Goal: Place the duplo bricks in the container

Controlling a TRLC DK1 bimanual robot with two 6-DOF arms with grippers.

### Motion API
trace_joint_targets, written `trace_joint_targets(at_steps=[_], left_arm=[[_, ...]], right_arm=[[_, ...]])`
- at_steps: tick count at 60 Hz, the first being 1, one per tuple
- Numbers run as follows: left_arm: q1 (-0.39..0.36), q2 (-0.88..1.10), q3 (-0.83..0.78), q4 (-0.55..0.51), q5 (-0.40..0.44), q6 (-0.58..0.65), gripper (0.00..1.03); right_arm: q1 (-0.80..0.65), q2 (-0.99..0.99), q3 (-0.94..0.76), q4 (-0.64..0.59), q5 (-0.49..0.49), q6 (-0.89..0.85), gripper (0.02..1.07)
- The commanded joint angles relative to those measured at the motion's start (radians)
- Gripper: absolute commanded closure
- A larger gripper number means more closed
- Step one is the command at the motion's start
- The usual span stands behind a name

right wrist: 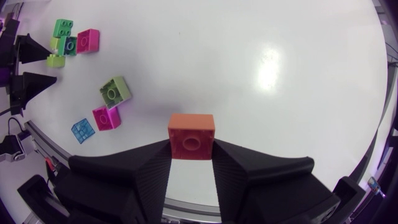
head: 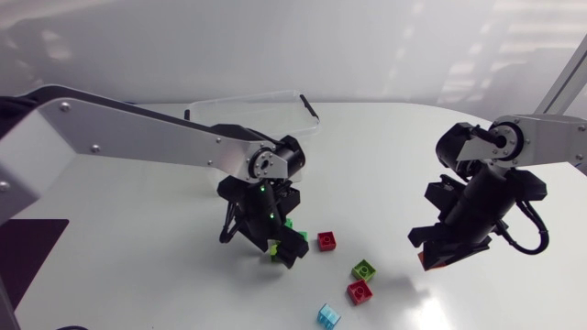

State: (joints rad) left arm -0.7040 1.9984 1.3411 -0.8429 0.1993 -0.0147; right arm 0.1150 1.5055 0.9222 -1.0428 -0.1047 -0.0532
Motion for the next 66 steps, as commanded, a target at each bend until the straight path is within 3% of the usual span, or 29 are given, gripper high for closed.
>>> trace_joint_targets(at_steps=[1, 6, 12, 14, 27, 36, 50, 66], left_arm=[[-0.031, 0.071, 0.047, -0.002, -0.032, -0.057, 0.21], [-0.037, 0.074, 0.056, -0.005, -0.07, -0.076, 0.22], [-0.032, 0.077, 0.046, -0.012, -0.123, -0.087, 0.37], [-0.025, 0.076, 0.041, -0.01, -0.129, -0.087, 0.45], [0.02, 0.019, 0.016, -0.008, -0.146, -0.079, 0.54], [0.035, -0.01, 0.007, -0.008, -0.146, -0.08, 0.7], [0.044, -0.073, -0.054, 0.011, -0.146, -0.021, 0.71], [0.092, -0.311, -0.086, -0.041, -0.149, 0.041, 0.71]], right_arm=[[-0.028, -0.001, -0.002, 0.001, -0.001, 0.001, 0.8], [-0.046, -0.004, 0.0, 0.001, -0.003, -0.014, 0.8], [-0.054, -0.005, 0.003, 0.004, -0.003, -0.025, 0.81], [-0.054, -0.007, 0.007, 0.009, -0.003, -0.025, 0.81], [0.006, -0.022, 0.092, 0.004, -0.004, -0.004, 0.81], [0.066, -0.014, 0.152, 0.004, 0.0, 0.033, 0.81], [0.14, -0.004, 0.239, 0.01, 0.002, 0.075, 0.81], [0.288, 0.117, 0.524, 0.033, -0.003, 0.151, 0.81]])
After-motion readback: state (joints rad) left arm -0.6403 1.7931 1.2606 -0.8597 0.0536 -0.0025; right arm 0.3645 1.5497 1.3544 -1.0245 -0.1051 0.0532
